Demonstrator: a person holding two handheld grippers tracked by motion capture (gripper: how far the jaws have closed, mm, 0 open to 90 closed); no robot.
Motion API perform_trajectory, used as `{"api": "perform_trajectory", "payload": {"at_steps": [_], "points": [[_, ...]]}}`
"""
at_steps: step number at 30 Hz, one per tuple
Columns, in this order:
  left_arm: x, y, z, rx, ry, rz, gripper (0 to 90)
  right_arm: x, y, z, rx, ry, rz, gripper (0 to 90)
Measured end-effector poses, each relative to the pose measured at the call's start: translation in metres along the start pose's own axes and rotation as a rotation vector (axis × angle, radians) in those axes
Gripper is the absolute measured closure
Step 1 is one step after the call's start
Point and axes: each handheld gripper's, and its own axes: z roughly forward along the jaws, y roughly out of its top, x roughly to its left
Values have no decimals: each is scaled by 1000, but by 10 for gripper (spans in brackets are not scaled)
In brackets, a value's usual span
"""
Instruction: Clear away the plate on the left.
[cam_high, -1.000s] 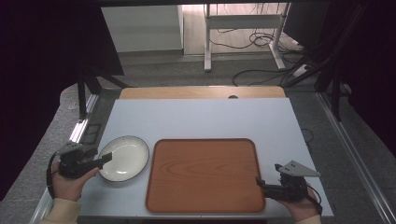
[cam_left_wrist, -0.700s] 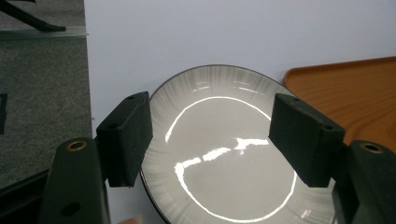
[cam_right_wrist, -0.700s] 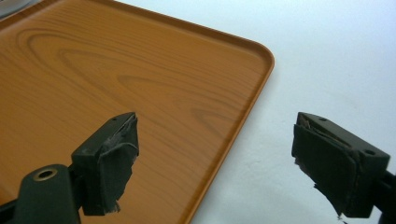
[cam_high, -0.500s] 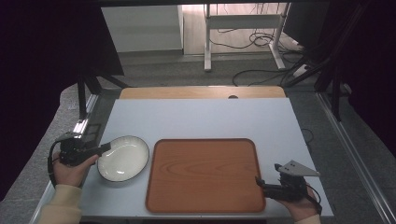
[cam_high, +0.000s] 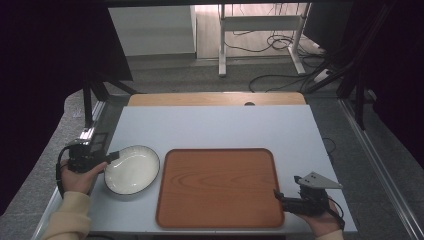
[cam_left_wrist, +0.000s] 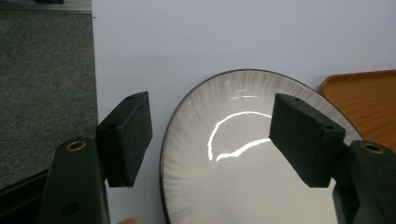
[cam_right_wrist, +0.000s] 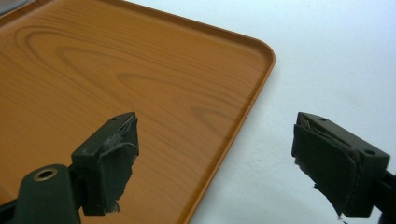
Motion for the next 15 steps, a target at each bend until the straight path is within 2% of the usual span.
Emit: {"api": "perform_trajectory", "payload": {"at_steps": [4,11,15], "points": [[5,-1,3,10,-13,-4,320,0,0,0,3,-1,-3,150],[11,-4,9,22,-6,-6,325,0,-1,1,7,-2,-1,151],[15,-7,18,50,-6,-3,320,0,-1,1,8,-2,-1,151]]}}
